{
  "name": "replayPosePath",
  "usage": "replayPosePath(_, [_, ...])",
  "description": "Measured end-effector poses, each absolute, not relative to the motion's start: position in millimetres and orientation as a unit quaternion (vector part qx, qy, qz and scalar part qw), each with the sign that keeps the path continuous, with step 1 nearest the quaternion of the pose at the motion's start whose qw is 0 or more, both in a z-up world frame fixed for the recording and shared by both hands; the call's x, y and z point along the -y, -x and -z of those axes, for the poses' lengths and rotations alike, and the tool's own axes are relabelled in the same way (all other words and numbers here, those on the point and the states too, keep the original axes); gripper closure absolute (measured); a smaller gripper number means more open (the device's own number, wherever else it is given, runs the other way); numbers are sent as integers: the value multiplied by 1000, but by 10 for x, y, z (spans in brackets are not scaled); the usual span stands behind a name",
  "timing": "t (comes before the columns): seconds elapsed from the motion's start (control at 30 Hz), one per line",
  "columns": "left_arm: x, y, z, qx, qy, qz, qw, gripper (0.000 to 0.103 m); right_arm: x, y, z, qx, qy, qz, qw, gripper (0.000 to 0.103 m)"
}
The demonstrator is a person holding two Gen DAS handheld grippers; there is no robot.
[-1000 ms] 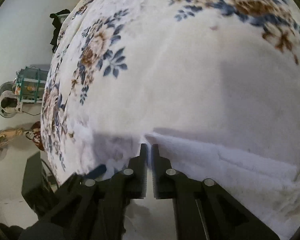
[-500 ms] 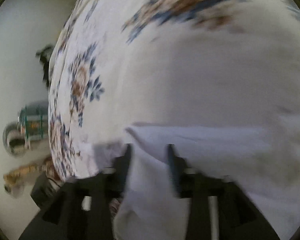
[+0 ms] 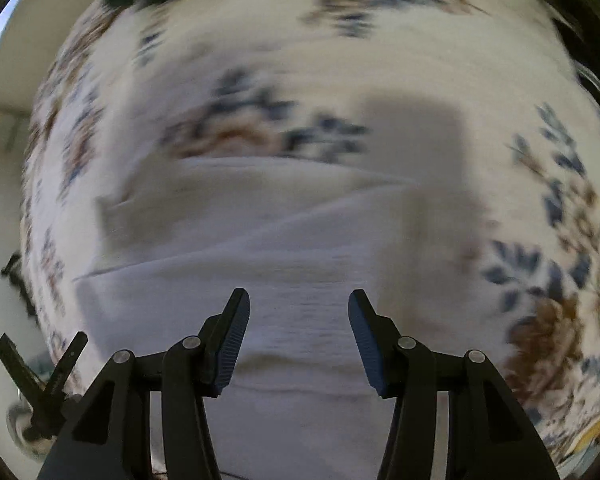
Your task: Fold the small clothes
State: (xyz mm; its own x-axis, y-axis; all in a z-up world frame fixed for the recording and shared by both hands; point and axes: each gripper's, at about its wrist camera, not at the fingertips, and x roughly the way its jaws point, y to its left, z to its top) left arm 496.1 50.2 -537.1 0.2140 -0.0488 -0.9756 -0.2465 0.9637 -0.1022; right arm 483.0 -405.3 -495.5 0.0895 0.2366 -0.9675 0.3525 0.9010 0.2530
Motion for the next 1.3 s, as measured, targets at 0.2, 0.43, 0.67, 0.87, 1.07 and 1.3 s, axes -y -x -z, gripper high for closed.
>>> replayPosePath(0.2, [-592, -5057, 5624, -635, 115, -90, 758, 18, 4496, -4830, 5386, -676, -242, 62, 693, 49])
replayPosePath(0.43, [-611, -5107, 5631, -634, 95, -90, 763, 17, 4394, -4866, 5444, -668, -236, 34, 705, 93])
replayPosePath(0.67, [-549, -5030, 5443, -622, 83, -95, 773, 18, 4405, -4934, 5482, -683, -233, 32, 691, 88])
replayPosePath(0.87, [-414, -4827, 5033, -586, 40, -94, 804, 12, 4560, -4678, 5090, -667, -266, 58, 694, 61])
replayPosePath(1.07, [-311, -4405, 4794, -580, 43, -121, 804, 4, 4904, -4631, 4855, -671, -281, 45, 685, 61])
replayPosePath(1.3, [596, -3593, 4910, -640, 40, -129, 757, 4, 5382, -4514, 5000, -707, -298, -23, 641, 61])
